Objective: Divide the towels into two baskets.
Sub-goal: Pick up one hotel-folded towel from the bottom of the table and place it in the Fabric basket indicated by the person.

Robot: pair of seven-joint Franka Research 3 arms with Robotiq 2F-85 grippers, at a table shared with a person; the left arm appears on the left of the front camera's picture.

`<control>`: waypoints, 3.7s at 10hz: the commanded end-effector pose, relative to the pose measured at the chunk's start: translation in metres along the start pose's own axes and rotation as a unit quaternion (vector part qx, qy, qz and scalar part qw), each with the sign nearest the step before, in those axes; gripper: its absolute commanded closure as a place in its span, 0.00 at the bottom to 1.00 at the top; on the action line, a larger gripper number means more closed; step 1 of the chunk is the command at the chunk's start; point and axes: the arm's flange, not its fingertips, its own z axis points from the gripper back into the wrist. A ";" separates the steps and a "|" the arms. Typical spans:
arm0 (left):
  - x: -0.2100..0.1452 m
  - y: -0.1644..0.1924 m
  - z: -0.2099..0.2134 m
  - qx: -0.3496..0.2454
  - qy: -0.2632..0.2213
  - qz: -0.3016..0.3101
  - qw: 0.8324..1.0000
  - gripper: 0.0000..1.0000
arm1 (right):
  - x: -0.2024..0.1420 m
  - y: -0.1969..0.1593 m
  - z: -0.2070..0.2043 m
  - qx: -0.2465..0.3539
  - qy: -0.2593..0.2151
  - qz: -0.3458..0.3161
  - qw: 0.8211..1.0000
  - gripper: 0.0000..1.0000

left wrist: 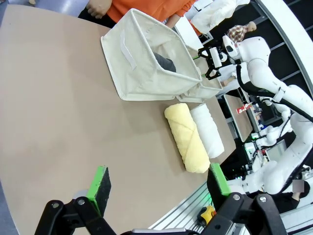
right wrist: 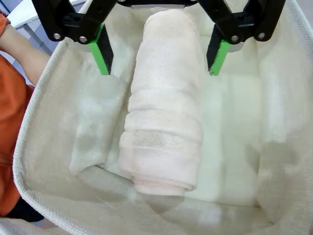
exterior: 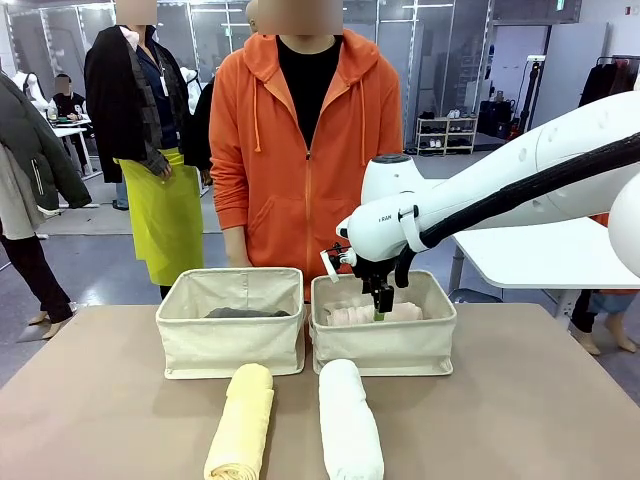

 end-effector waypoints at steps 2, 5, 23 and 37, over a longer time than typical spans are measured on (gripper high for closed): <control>0.000 -0.002 0.003 -0.006 -0.006 -0.003 1.000 0.00 | 0.000 0.002 -0.004 0.004 -0.001 0.004 1.000 0.00; 0.000 -0.002 0.003 -0.006 -0.006 -0.003 1.000 0.00 | 0.000 0.002 -0.004 0.004 -0.001 0.004 1.000 0.00; 0.000 -0.002 0.003 -0.006 -0.006 -0.003 1.000 0.00 | -0.109 0.142 0.164 0.117 -0.171 -0.271 0.940 0.00; 0.000 -0.002 0.003 -0.006 -0.006 -0.003 1.000 0.00 | -0.432 0.449 0.086 0.219 -0.539 -0.654 0.482 0.00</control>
